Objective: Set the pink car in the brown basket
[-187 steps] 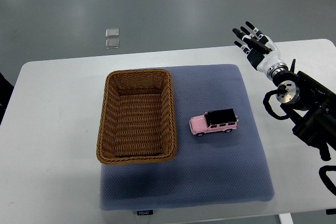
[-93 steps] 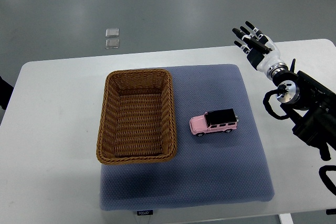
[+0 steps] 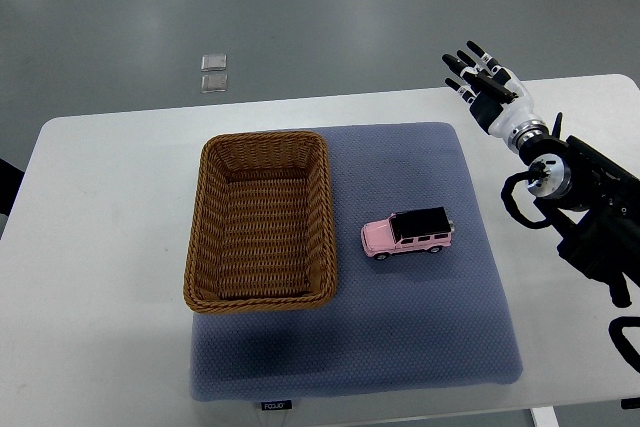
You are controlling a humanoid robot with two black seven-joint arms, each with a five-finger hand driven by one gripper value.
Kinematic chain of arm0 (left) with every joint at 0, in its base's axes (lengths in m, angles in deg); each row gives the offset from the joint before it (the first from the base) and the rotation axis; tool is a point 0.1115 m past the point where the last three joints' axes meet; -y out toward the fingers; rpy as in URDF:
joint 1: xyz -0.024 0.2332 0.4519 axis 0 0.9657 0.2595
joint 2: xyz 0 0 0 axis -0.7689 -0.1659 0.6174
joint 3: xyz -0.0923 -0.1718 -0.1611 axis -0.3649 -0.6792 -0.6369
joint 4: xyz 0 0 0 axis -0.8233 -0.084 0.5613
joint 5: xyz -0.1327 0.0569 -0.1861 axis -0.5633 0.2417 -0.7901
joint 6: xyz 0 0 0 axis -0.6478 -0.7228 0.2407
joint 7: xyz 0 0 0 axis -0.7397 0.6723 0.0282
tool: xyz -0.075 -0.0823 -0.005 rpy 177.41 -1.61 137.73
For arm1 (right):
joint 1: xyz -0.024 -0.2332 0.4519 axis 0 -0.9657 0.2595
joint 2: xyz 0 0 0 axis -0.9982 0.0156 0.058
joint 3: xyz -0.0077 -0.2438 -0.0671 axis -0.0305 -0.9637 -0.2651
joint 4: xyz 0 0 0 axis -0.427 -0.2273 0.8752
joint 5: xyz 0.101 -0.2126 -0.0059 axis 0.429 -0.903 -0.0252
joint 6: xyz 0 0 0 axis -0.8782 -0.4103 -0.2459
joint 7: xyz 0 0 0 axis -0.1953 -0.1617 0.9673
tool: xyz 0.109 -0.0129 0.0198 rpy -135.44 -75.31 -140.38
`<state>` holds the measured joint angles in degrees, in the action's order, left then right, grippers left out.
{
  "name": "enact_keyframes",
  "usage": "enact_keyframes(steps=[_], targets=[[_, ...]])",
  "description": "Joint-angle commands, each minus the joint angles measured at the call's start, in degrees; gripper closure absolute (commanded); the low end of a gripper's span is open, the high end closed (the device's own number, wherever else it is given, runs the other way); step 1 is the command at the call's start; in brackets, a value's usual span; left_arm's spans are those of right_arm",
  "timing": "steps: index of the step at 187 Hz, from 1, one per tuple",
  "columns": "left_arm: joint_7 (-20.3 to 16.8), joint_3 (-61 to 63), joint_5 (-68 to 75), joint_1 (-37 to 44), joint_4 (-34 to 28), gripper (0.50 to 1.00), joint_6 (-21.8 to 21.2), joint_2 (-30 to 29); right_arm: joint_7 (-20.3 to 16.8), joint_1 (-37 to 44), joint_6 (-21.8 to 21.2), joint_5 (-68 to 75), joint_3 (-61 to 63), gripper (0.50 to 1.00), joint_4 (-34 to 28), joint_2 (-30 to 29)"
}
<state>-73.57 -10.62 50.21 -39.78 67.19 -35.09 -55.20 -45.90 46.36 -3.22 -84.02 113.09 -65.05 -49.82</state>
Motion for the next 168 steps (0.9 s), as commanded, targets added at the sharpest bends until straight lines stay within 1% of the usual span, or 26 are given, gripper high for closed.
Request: enact_keyframes(steps=[1,11,24,48,71,87,98,117,136,152,168], targets=[[0.0,0.0,0.0,-0.1,-0.1,0.500,0.0,0.0,0.0,-0.3,1.3,0.2,-0.6,0.593,-3.6,1.7],[0.0,0.0,0.0,-0.1,-0.2,0.500,0.0,0.0,0.0,-0.3,3.7,0.1,-0.9,0.593,-5.3,2.1],[0.0,0.0,0.0,-0.1,-0.1,0.500,0.0,0.0,-0.2,0.0,5.9,-0.5,-1.3,0.593,-7.8,3.2],[0.0,0.0,0.0,0.0,-0.1,0.500,0.0,0.0,-0.5,0.4,6.5,-3.5,-3.3,0.593,-9.0,4.5],[0.0,0.0,0.0,-0.1,-0.1,0.500,0.0,0.0,-0.5,0.7,5.4,-10.8,-7.6,0.593,-9.5,8.5],[0.0,0.0,0.0,0.0,-0.1,0.500,0.0,0.0,-0.5,1.9,2.5,-18.3,-10.7,0.593,-12.1,11.2],[0.0,0.0,0.0,0.0,-0.1,0.500,0.0,0.0,-0.5,2.1,0.0,-24.4,-13.1,0.593,-15.0,14.4],[0.0,0.0,0.0,0.0,-0.1,0.500,0.0,0.0,-0.6,4.1,-1.9,-34.6,-16.9,0.593,-20.5,18.7],[0.0,0.0,0.0,0.0,-0.1,0.500,0.0,0.0,-0.8,6.7,-2.6,-41.9,-22.5,0.593,-25.9,22.5],[0.0,0.0,0.0,0.0,-0.1,0.500,0.0,0.0,-1.0,9.6,-2.7,-44.7,-27.6,0.593,-29.1,24.5],[0.0,0.0,0.0,0.0,-0.1,0.500,0.0,0.0,-3.3,14.0,-3.3,-46.5,-34.6,0.595,-32.0,26.3]])
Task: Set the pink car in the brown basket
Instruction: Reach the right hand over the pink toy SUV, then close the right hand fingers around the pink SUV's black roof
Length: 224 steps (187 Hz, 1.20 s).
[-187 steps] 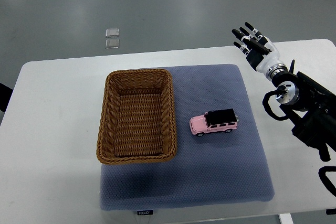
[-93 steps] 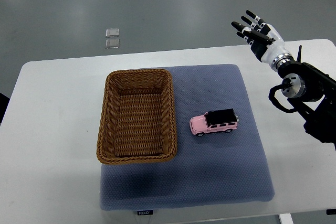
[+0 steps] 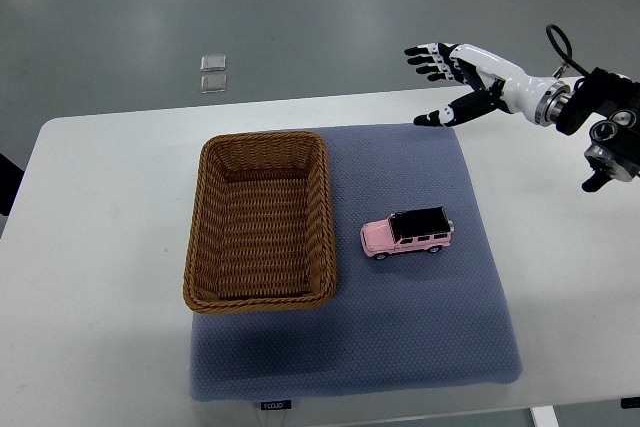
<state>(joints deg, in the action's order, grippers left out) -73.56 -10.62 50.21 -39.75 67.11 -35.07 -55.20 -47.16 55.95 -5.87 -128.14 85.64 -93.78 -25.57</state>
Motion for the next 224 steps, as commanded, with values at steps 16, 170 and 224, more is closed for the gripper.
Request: enact_keyframes(steps=[16,170,224], targets=[[0.0,0.0,0.0,-0.1,0.0,0.500,0.0,0.0,-5.5,8.0,-1.4,-3.9,-13.1,0.595,-5.5,2.2],[0.0,0.0,0.0,0.0,0.0,0.500,0.0,0.0,-13.3,12.7,-7.2,-4.9,-26.7,0.597,-9.6,0.8],[0.0,0.0,0.0,0.0,0.0,0.500,0.0,0.0,-13.3,11.7,-6.4,-6.4,-26.7,0.615,-8.9,-0.8]])
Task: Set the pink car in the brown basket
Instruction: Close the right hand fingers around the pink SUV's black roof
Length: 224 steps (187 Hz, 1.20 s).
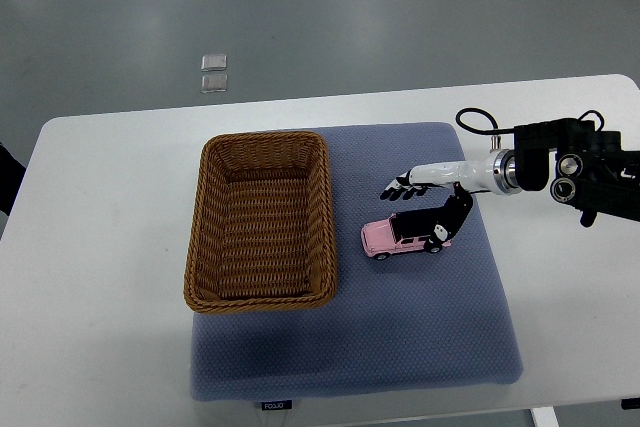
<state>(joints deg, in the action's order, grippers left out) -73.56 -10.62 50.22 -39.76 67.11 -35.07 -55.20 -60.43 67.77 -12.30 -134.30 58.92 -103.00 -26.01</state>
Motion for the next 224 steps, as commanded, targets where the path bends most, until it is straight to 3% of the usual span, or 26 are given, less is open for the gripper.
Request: enact_keyframes(steps=[1,41,92,121,136,224], targets=[[0.0,0.0,0.0,0.0,0.0,0.500,0.0,0.0,0.0,-0.2,0.1,-0.2,0.0,0.615,0.3,-0.4],[0.0,0.0,0.0,-0.1,0.0,0.500,0.0,0.0,0.1,-0.9,0.1,-1.4,0.0,0.699,0.4,-0.6],[0.0,0.0,0.0,-0.1,0.0,0.500,0.0,0.0,0.2,-1.0,0.0,-1.7,0.0,0.744,0.4,-0.7],[0.0,0.0,0.0,-0.1,0.0,0.500,0.0,0.0,0.2,-1.0,-0.3,-2.1,0.0,0.877,0.4,-0.7],[0.0,0.0,0.0,-0.1,0.0,0.500,0.0,0.0,0.2,-1.3,-0.4,-2.3,0.0,1.000,0.4,-0.7],[0.0,0.0,0.0,0.0,0.0,0.500,0.0,0.0,0.4,0.9,-0.6,-2.3,0.8,1.000,0.4,0.7]])
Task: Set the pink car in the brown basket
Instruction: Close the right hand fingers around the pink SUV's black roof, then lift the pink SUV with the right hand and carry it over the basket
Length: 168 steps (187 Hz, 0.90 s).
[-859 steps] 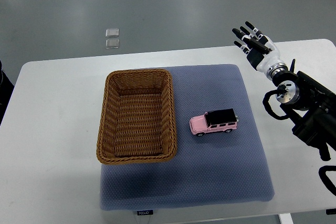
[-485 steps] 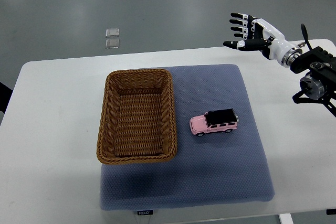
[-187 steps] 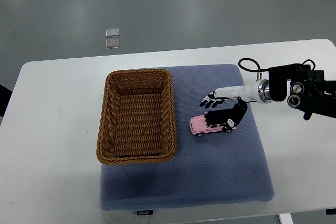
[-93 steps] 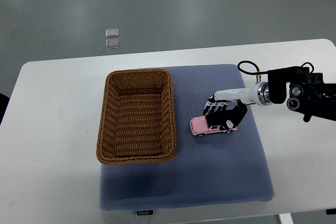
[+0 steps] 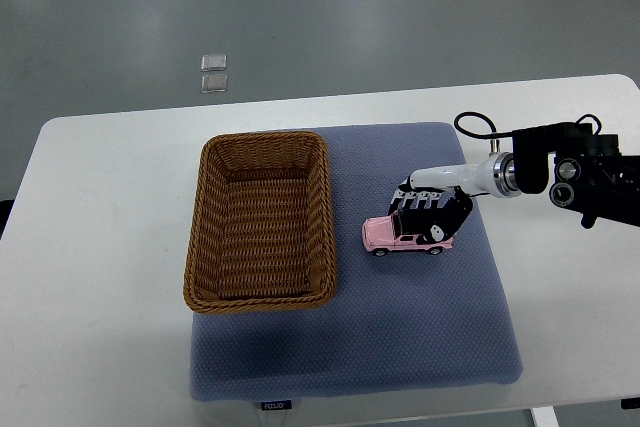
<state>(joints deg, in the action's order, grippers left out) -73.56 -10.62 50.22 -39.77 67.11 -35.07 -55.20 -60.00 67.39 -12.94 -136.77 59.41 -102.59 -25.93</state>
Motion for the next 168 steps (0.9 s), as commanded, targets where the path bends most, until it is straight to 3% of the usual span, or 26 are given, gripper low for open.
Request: enact_keyframes(steps=[1,89,168], targets=[[0.0,0.0,0.0,0.0,0.0,0.500,0.0,0.0,0.0,1.3,0.0,0.2,0.3,1.000,0.0,0.6],[0.0,0.0,0.0,0.0,0.0,0.500,0.0,0.0,0.4,13.5,-0.8,0.9,0.3,1.000,1.5,0.6],[0.0,0.0,0.0,-0.1,0.0,0.500,0.0,0.0,0.4,19.3,-0.4,3.5,0.3,1.000,2.9,-14.2]])
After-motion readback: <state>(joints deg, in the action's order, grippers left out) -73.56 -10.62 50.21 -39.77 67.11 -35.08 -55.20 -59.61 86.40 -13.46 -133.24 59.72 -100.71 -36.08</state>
